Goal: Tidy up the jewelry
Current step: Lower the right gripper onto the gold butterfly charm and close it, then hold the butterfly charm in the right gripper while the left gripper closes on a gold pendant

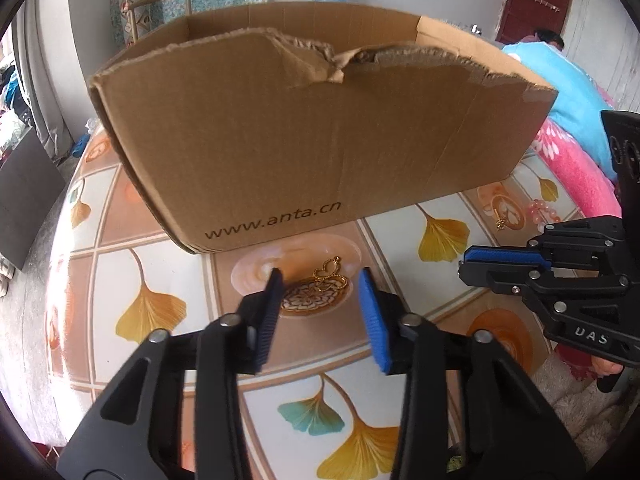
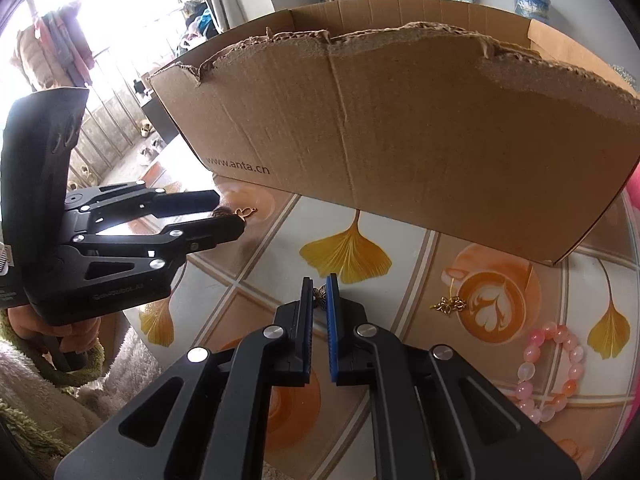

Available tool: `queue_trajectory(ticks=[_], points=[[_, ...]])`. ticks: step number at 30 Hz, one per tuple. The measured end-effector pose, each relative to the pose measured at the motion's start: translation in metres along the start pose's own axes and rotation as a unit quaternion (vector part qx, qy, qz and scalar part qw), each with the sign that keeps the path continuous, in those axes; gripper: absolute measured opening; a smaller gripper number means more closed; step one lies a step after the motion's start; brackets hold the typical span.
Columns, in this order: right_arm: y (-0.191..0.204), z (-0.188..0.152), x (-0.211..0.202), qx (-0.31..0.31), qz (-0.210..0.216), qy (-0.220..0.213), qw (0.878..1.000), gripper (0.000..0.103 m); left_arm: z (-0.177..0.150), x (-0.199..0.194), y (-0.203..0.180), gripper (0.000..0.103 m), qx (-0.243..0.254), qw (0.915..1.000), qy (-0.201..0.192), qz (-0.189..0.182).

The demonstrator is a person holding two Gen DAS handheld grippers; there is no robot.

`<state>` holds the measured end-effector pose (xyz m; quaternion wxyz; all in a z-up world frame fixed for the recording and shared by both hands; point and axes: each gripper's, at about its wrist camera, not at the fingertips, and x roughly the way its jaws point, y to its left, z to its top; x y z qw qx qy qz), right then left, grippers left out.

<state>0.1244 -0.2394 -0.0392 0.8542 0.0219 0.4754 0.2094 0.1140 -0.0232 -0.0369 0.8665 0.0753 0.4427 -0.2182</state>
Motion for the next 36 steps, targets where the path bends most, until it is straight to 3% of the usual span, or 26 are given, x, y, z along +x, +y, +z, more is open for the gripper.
queue_trajectory(ticks=[8, 16, 19, 36], points=[[-0.008, -0.002, -0.001, 0.007, 0.012, -0.007, 1.0, 0.007, 0.009, 0.004, -0.008, 0.022, -0.004, 0.9995, 0.024, 0.02], [-0.009, -0.004, -0.005, 0.011, 0.018, -0.012, 1.0, 0.007, 0.014, 0.006, -0.021, 0.02, 0.007, 0.9987, 0.035, 0.037], [-0.009, -0.004, -0.006, 0.013, 0.019, -0.014, 1.0, 0.007, 0.016, 0.007, -0.023, 0.013, 0.006, 0.9985, 0.035, 0.04], [-0.017, -0.007, -0.011, 0.018, 0.021, -0.016, 0.999, 0.007, 0.014, 0.001, -0.022, 0.013, 0.013, 0.9991, 0.031, 0.027]])
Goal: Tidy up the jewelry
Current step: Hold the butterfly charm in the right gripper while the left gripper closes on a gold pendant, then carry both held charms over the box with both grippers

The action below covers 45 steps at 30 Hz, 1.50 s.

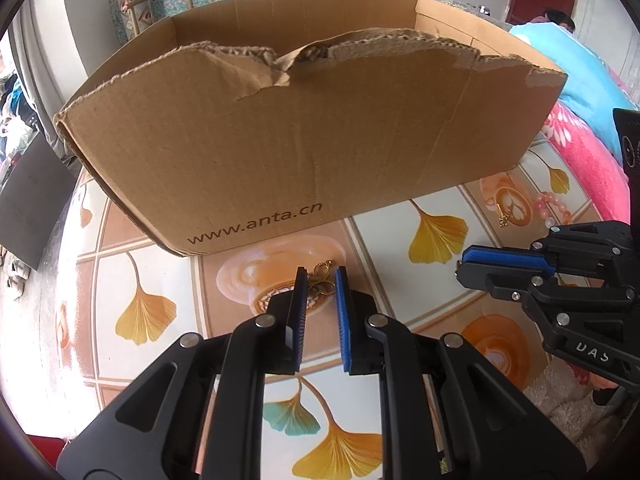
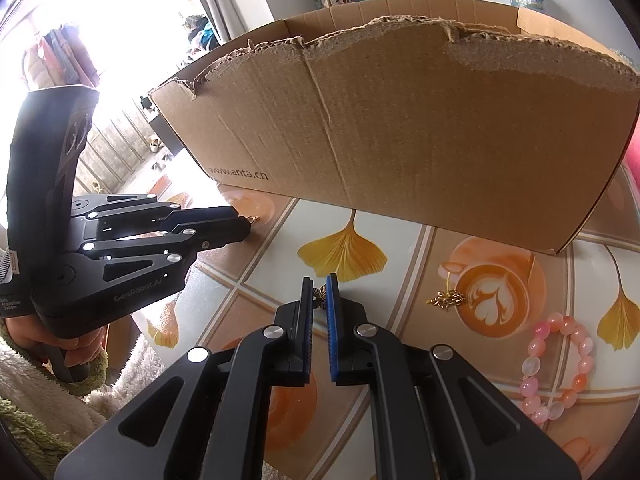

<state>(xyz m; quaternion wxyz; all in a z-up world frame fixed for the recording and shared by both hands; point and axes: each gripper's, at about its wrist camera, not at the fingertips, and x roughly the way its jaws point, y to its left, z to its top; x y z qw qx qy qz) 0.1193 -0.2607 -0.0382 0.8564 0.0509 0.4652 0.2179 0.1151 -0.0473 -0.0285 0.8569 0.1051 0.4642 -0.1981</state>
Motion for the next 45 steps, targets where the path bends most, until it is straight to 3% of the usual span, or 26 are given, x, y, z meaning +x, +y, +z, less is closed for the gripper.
queue_trajectory(ticks=[21, 26, 31, 35, 38, 42, 45], points=[[0.02, 0.003, -0.05, -0.025, -0.01, -0.037, 0.999, 0.007, -0.017, -0.057, 0.015, 0.013, -0.002, 0.9989, -0.045, 0.009], [0.032, 0.022, -0.087, -0.042, -0.005, -0.083, 0.996, 0.007, -0.007, -0.097, 0.018, 0.013, 0.005, 0.9961, -0.088, 0.0], [0.042, 0.06, -0.126, -0.079, -0.001, -0.139, 0.987, 0.007, 0.023, -0.146, 0.023, 0.013, 0.022, 0.9877, -0.154, -0.014], [0.037, 0.094, -0.13, -0.097, -0.006, -0.15, 0.984, 0.007, 0.055, -0.153, 0.023, 0.013, 0.038, 0.9822, -0.183, -0.022], [0.02, 0.121, -0.115, -0.084, 0.002, -0.121, 0.989, 0.007, 0.08, -0.132, 0.03, 0.013, 0.041, 0.9845, -0.166, -0.036], [-0.011, 0.156, -0.072, -0.043, 0.009, -0.037, 0.998, 0.007, 0.112, -0.076, 0.041, 0.013, 0.031, 0.9941, -0.084, -0.061], [-0.034, 0.172, -0.036, -0.01, 0.002, 0.03, 1.0, 0.007, 0.126, -0.04, 0.049, 0.013, 0.016, 0.9956, -0.025, -0.089]])
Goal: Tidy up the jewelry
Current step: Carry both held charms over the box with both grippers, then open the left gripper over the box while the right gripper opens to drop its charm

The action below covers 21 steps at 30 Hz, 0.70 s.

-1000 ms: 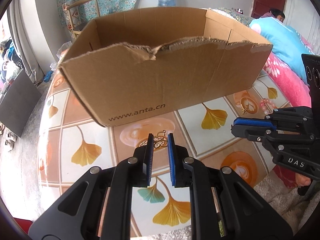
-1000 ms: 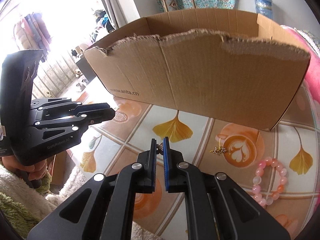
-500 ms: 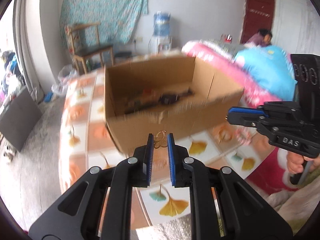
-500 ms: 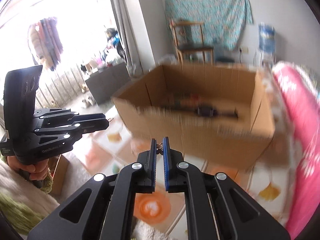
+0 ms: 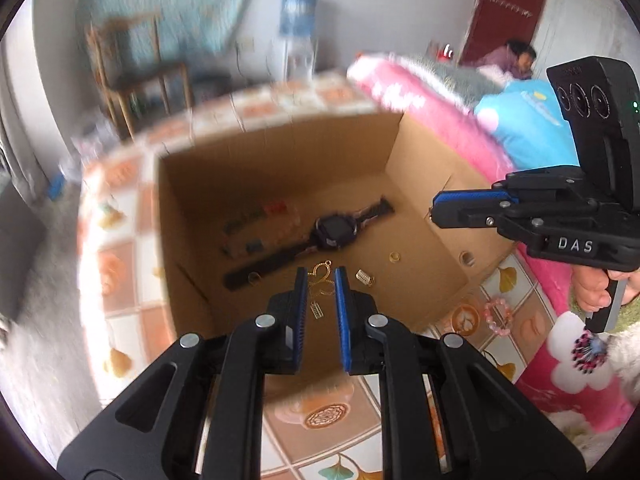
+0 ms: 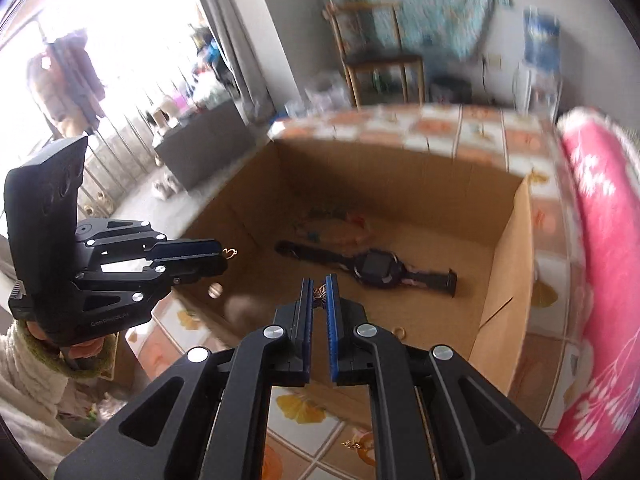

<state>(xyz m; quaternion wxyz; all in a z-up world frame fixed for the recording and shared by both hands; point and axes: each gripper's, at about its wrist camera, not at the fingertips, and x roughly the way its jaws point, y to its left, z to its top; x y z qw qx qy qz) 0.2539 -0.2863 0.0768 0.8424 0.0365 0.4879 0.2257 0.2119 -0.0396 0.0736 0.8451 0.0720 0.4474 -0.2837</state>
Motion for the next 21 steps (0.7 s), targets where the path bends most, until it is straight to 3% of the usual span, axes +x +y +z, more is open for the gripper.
queue_trajectory(ticks=[2, 4, 8, 10, 13, 21], points=[[-0.013, 0.007, 0.019, 0.014, -0.012, 0.033, 0.999, 0.007, 0.008, 0.022, 0.007, 0.013, -0.01, 0.9992, 0.036, -0.015], [-0.028, 0.01, 0.035, 0.036, -0.014, 0.056, 0.998, 0.007, 0.015, 0.041, 0.008, 0.013, -0.007, 0.9978, 0.065, 0.009], [-0.044, 0.007, 0.047, 0.062, -0.017, 0.076, 0.995, 0.007, 0.015, 0.056, 0.006, 0.013, 0.003, 0.996, 0.087, 0.021], [-0.049, 0.005, 0.046, 0.077, -0.011, 0.074, 0.994, 0.007, 0.014, 0.062, 0.005, 0.014, 0.002, 0.9953, 0.093, 0.026], [-0.052, 0.009, 0.042, 0.08, -0.01, 0.063, 0.995, 0.008, 0.015, 0.066, 0.012, 0.024, -0.01, 0.9947, 0.095, 0.037], [-0.056, 0.007, 0.015, 0.091, -0.013, 0.025, 0.995, 0.008, 0.013, 0.047, 0.017, 0.032, -0.018, 0.9963, 0.069, 0.049]])
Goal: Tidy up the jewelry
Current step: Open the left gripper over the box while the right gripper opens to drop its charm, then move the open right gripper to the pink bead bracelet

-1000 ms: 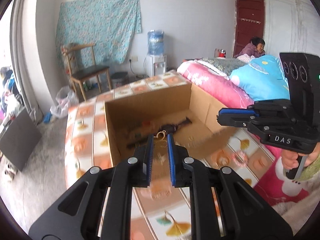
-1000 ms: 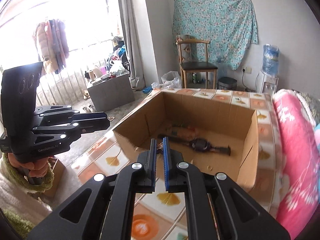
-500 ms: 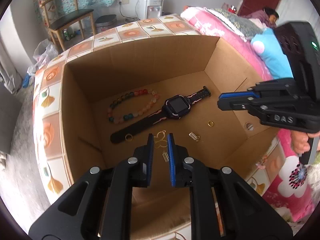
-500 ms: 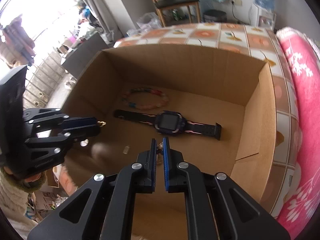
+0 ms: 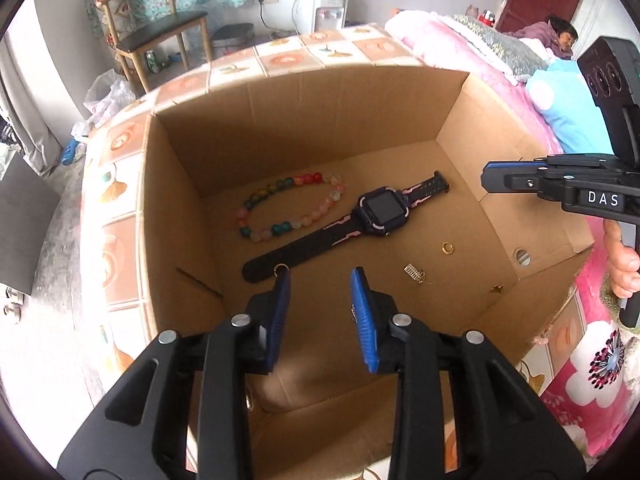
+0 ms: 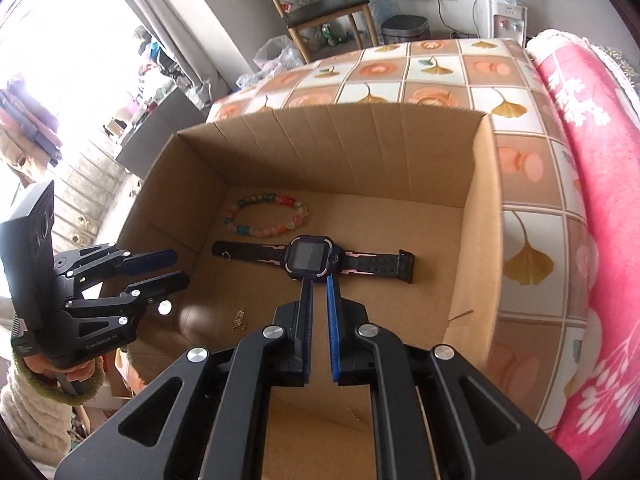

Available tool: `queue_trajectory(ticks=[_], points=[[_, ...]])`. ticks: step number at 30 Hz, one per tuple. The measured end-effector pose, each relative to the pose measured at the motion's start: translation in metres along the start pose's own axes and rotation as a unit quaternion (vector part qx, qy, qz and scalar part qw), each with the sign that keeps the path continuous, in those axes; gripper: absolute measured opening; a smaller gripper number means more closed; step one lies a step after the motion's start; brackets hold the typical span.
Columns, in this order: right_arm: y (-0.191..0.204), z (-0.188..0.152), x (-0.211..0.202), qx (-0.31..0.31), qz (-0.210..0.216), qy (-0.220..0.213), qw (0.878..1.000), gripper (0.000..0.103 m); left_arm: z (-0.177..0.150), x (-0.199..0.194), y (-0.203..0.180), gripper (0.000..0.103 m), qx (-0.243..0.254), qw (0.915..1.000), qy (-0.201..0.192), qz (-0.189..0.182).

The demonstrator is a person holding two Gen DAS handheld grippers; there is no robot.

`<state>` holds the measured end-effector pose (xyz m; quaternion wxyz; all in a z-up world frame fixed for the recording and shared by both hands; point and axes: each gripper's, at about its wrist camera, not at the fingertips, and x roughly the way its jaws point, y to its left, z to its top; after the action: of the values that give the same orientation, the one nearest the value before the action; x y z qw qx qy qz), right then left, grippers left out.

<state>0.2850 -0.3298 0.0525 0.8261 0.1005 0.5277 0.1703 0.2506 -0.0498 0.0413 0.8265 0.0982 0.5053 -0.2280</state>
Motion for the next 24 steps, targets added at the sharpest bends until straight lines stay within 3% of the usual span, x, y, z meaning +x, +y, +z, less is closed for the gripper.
queue_trajectory(ticks=[3, 5, 8, 13, 15, 19, 24], points=[[0.002, -0.005, -0.021, 0.003, 0.008, -0.028, 1.0, 0.011, -0.004, -0.021, -0.001, 0.044, 0.0, 0.9995, -0.03, 0.004], [0.005, -0.012, -0.036, 0.007, 0.012, -0.052, 0.999, 0.027, -0.008, -0.037, -0.002, 0.058, 0.001, 0.9986, -0.052, 0.005], [0.013, -0.024, -0.062, 0.004, 0.02, -0.087, 0.996, 0.035, -0.018, -0.068, -0.004, 0.073, -0.001, 0.9956, -0.093, 0.005], [0.032, -0.064, -0.109, -0.007, 0.071, -0.155, 0.985, 0.057, -0.048, -0.116, -0.011, 0.087, 0.0, 0.9888, -0.149, -0.008], [0.038, -0.082, -0.119, -0.011, 0.084, -0.171, 0.982, 0.071, -0.067, -0.132, -0.017, 0.092, 0.003, 0.9857, -0.167, -0.021], [0.047, -0.132, -0.114, -0.011, 0.098, -0.156, 0.983, 0.087, -0.105, -0.137, -0.03, 0.095, 0.011, 0.9851, -0.164, -0.052], [0.037, -0.186, -0.079, 0.029, 0.017, -0.092, 0.995, 0.09, -0.14, -0.085, -0.042, 0.095, -0.021, 0.9938, -0.088, -0.064]])
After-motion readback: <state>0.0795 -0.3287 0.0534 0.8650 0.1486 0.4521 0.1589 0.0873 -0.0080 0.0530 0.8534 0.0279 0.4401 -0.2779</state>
